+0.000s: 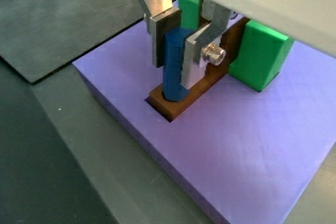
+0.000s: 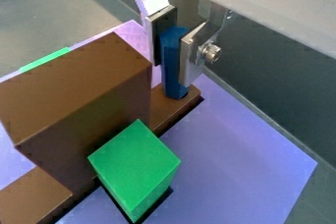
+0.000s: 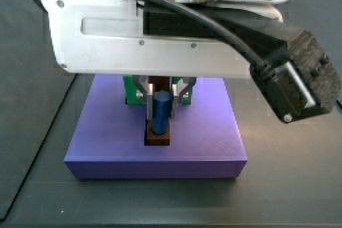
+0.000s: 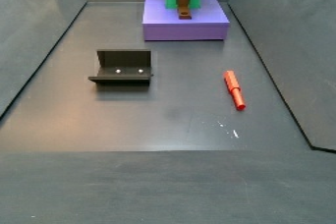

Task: Pick up the blue object. Move up. Place the blue object on the fixture. Regrasp the blue object. Move to above the board. Insert the blue object.
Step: Insert the blue object.

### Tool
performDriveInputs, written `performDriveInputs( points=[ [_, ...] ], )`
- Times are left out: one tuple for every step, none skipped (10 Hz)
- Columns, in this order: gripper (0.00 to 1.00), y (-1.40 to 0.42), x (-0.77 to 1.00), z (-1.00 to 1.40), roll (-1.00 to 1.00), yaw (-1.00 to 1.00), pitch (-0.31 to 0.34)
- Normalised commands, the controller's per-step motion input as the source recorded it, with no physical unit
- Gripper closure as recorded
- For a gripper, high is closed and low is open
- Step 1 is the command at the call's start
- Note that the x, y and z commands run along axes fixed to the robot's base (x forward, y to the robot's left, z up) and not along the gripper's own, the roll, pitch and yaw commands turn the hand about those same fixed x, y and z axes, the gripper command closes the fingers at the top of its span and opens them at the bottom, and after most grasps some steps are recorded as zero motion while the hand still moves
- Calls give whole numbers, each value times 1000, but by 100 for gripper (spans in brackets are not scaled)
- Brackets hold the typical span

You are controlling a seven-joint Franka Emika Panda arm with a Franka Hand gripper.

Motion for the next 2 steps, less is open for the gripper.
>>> performDriveInputs(
  points=[
    [100, -106, -137, -223, 99, 89, -90],
    [100, 0, 0, 0, 0, 0, 0]
  ],
)
